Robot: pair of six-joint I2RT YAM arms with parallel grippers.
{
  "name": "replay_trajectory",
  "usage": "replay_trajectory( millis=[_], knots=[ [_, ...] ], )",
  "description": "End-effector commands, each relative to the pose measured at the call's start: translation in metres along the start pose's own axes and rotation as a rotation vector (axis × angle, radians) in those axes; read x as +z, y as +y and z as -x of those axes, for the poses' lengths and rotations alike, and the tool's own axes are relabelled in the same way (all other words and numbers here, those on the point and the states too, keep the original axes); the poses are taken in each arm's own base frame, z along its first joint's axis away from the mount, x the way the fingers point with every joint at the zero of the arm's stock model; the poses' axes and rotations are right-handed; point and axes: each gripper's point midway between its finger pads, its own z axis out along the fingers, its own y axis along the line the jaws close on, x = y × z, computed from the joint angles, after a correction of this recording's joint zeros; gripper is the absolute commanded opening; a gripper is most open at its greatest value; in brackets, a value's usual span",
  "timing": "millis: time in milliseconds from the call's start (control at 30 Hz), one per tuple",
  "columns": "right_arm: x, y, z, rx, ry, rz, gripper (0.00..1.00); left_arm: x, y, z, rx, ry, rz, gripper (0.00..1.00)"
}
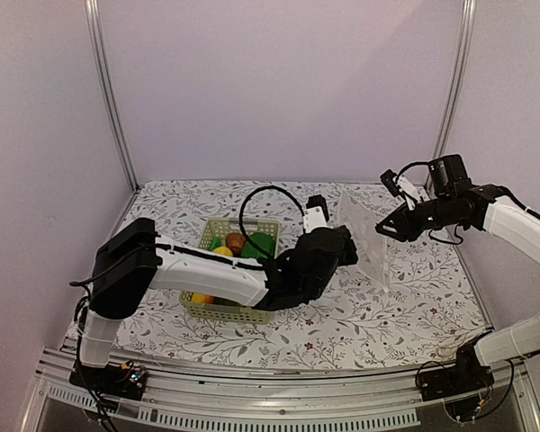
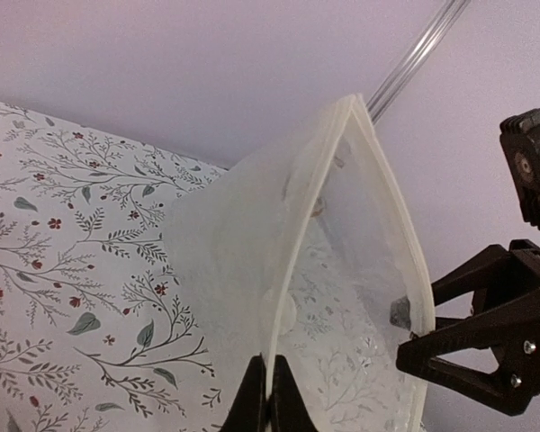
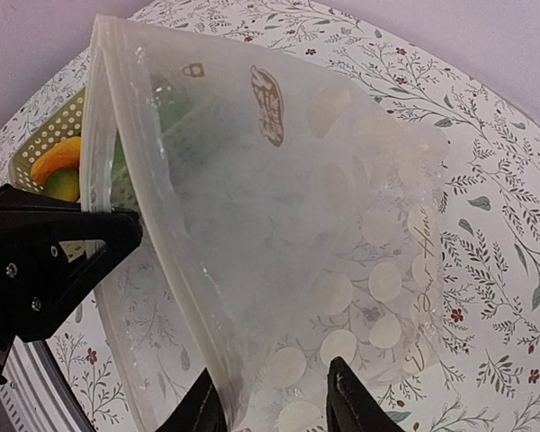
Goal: Place the food in the zip-top bag and seal the zipper
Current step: Open the zipper food storage bag at the center of the board, then pick up the fake fruit from the bin.
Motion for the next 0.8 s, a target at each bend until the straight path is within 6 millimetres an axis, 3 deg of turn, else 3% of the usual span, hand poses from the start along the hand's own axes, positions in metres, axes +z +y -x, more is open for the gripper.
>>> replay_trajectory(
  millis=[0, 167, 367, 400, 533, 667, 767],
  knots=[
    [0.003, 0.003, -0.009, -0.005, 0.015, 0.01, 0.37, -0.009, -0.013, 0.014, -0.035, -0.026, -0.033, 0.0],
    [0.006, -0.003, -0.005, -0.008, -0.001, -0.02, 0.27, -0.01, -0.019, 0.011, -0.034, -0.014, -0.055, 0.0],
    [-0.005, -0.03, 0.021, -0.026, -0.056, -0.17, 0.0, -0.014, -0.021, 0.011, 0.06, 0.004, -0.073, 0.0],
    [-0.009, -0.037, 0.026, -0.038, -0.063, -0.205, 0.0, -0.017, -0.019, 0.013, 0.091, 0.001, -0.066, 0.14],
    [-0.021, -0.061, 0.042, -0.045, -0.106, -0.277, 0.0, -0.034, 0.004, 0.037, 0.188, -0.034, 0.015, 0.97],
    [-0.035, -0.09, 0.064, -0.041, -0.154, -0.349, 0.0, -0.062, 0.044, 0.05, 0.23, -0.019, 0.115, 1.0],
    [-0.039, -0.102, 0.073, -0.063, -0.184, -0.381, 0.0, -0.079, 0.061, 0.051, 0.332, 0.024, 0.117, 1.0]
  ],
)
